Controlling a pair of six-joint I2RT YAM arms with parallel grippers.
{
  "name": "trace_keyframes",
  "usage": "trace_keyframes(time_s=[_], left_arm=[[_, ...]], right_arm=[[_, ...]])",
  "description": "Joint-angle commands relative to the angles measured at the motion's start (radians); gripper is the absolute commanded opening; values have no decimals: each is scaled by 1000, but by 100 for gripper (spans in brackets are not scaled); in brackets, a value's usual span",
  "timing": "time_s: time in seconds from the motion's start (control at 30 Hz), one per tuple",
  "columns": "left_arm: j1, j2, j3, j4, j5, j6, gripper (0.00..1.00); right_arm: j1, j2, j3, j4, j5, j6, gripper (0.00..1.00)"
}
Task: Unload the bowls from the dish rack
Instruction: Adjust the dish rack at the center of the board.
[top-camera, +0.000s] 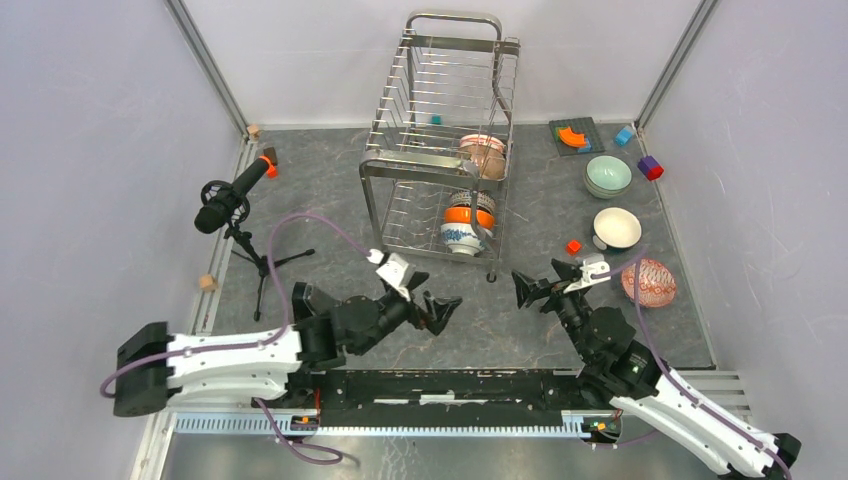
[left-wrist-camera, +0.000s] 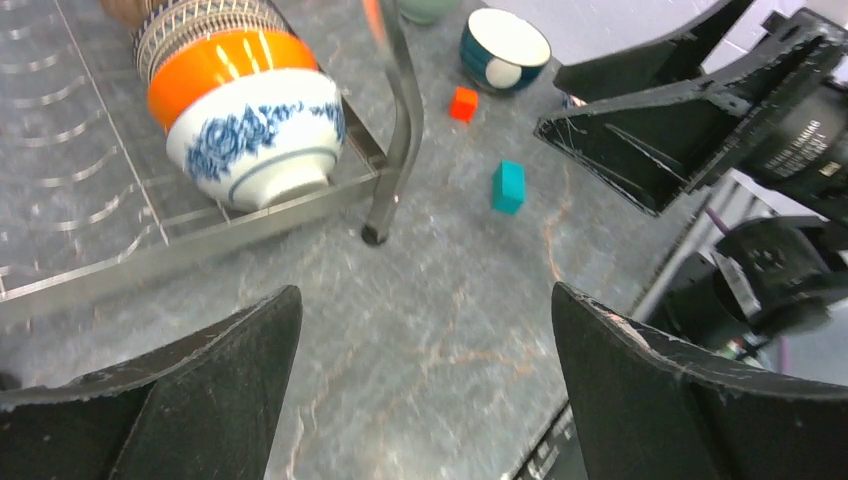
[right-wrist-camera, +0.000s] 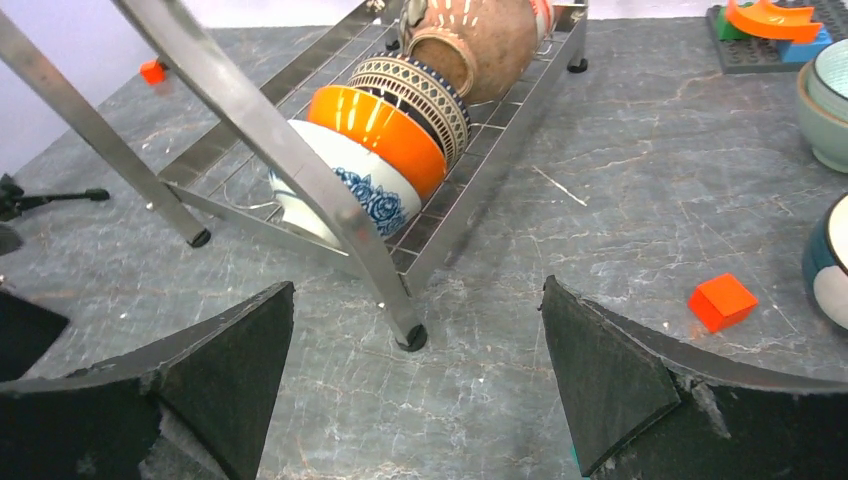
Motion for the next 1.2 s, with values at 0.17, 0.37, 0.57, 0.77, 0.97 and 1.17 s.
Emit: trace_keyframes(time_s=[0.17, 0.37, 0.57, 0.77, 0.97, 1.17], left_arm=[[20, 459, 213, 598, -180, 355, 100], [91, 609, 315, 663, -185, 243, 90], [129, 721, 375, 688, -189, 213, 71], [152, 762, 377, 698, -255, 224, 25], [159, 701, 308, 698, -282, 230, 8], [159, 556, 210, 624, -284, 233, 2]], right_arm=[[4, 16, 4, -9, 31, 60, 98], [4, 19, 0, -25, 12, 89, 98], [4, 18, -6, 0, 18, 84, 98], [4, 81, 3, 46, 28, 84, 98], [4, 185, 39, 144, 57, 56, 98], [3, 325, 47, 394, 240, -18, 98]])
